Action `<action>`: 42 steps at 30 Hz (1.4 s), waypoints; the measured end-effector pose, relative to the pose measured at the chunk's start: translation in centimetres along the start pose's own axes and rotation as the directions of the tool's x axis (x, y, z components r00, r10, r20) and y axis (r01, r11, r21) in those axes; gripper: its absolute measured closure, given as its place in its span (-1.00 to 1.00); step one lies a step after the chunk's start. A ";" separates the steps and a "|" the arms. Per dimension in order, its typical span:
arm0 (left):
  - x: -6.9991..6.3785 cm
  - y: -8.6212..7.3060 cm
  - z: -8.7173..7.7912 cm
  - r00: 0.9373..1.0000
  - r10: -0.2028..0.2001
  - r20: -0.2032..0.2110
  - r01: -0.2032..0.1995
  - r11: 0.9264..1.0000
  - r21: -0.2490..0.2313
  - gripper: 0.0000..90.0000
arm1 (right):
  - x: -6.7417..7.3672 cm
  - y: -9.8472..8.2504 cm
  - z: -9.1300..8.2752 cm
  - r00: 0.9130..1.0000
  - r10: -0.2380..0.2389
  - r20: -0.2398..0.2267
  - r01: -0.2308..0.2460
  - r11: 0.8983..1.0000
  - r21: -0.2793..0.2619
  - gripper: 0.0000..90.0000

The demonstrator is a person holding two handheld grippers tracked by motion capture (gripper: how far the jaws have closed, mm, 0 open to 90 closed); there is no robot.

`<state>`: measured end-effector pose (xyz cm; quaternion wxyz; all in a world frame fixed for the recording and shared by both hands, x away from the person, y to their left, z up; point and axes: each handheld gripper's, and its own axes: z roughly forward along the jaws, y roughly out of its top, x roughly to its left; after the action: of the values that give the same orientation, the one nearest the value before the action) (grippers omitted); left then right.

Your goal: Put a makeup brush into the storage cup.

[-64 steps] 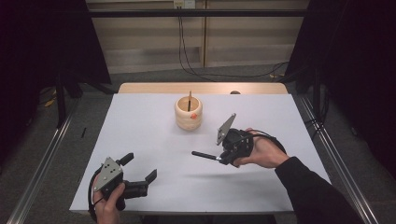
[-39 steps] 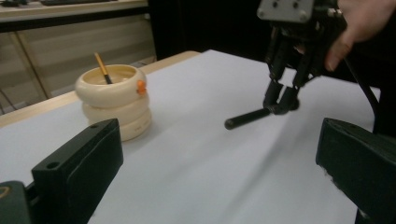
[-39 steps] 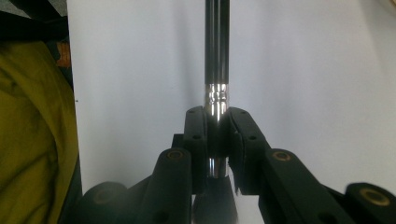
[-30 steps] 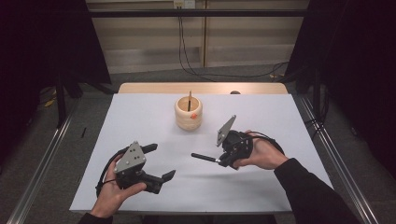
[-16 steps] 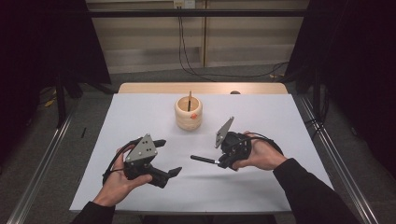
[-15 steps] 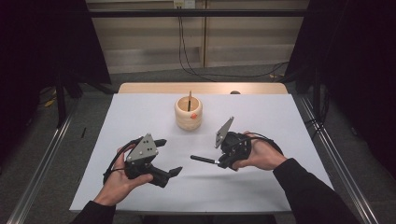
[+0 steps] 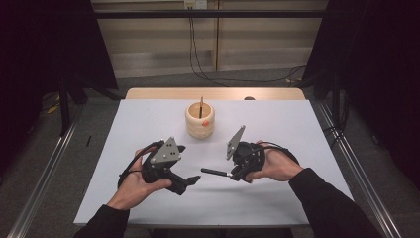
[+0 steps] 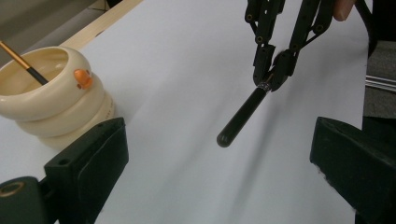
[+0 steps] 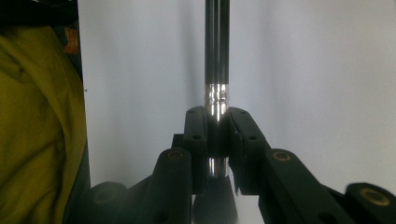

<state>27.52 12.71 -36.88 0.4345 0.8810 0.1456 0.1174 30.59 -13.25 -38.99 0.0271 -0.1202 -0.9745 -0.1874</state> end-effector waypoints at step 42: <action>-0.1 1.0 5.4 0.967 0.128 0.220 -0.195 0.929 0.314 0.11 | 0.9 2.0 0.9 0.997 -0.073 -0.022 0.074 0.997 0.013 0.74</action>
<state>29.41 8.19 -39.31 0.2806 0.9579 0.0464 0.0393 30.20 -10.90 -38.97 0.0314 -0.0821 -0.9792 -0.1829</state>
